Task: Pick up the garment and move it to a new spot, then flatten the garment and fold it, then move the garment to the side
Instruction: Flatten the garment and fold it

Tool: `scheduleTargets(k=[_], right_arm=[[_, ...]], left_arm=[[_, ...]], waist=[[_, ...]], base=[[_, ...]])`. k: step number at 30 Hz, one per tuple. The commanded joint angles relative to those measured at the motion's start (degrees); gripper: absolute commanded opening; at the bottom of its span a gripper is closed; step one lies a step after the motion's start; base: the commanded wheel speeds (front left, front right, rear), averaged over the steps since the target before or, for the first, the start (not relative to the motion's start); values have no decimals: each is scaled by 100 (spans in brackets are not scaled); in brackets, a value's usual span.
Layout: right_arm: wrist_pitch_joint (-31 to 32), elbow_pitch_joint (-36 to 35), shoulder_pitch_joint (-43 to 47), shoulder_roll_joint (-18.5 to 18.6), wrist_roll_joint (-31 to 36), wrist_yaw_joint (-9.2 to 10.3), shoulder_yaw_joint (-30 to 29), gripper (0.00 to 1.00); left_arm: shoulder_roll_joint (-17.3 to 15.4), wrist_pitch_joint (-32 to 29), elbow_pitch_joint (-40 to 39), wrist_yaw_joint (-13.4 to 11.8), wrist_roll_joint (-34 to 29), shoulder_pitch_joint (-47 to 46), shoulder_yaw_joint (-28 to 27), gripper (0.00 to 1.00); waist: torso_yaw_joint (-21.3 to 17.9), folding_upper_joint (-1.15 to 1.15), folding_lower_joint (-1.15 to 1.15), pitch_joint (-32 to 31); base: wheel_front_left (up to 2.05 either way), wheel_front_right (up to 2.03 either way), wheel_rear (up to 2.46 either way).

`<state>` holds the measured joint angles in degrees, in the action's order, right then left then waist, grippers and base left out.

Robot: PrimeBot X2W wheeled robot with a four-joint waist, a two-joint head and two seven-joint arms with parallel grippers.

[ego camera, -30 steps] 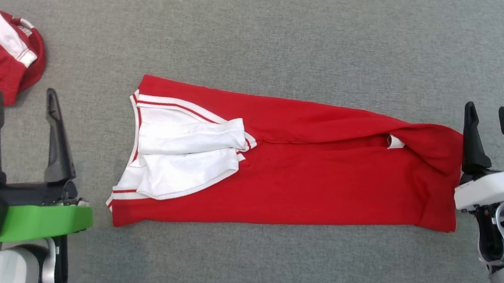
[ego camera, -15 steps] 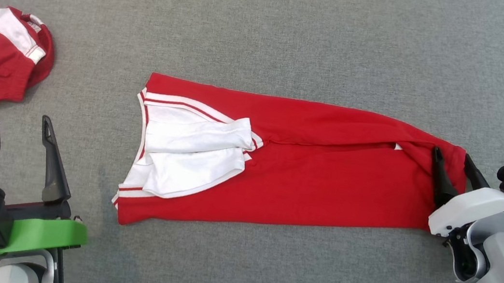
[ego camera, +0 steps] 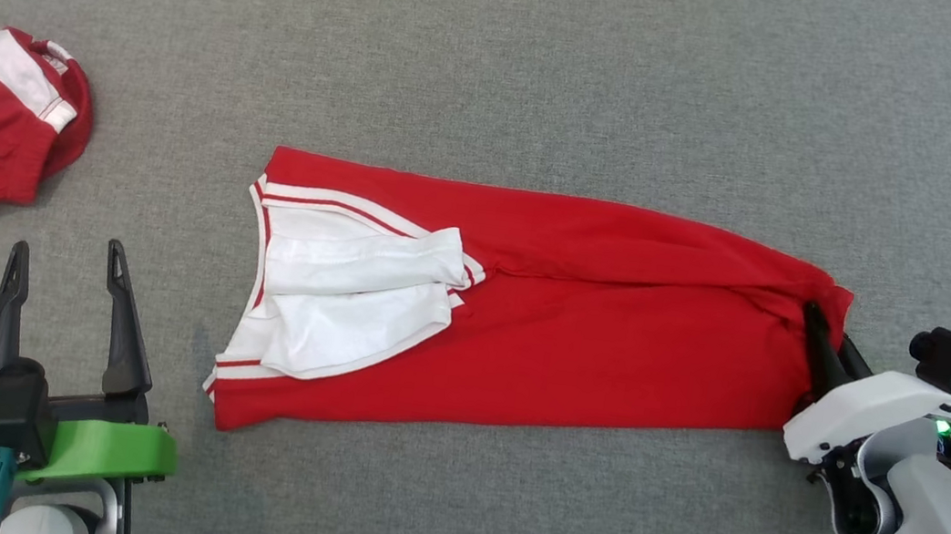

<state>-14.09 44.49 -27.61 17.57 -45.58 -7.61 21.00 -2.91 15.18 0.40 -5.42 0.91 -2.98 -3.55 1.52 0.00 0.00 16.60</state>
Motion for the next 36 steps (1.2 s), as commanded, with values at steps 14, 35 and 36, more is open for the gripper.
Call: scheduleTargets(k=[14, 35, 36], right_arm=[[-46, 423, -132, 1376, -101, 17, -551, 0], [609, -2242, -245, -242, -67, 15, 692, 0], [641, -2257, -295, -347, -28, 15, 731, 0]], left_arm=[[-27, -7, 160, 36, -4, 211, -71, 100], [-12, -7, 258, 130, 62, 70, -15, 100], [-12, -7, 263, 125, 64, 50, 6, 100]], waist=[[-308, 0, 0, -387], [-191, 0, 0, -385], [-157, 0, 0, -373]], base=[[0, 0, 0], [0, 0, 0], [0, 0, 0]])
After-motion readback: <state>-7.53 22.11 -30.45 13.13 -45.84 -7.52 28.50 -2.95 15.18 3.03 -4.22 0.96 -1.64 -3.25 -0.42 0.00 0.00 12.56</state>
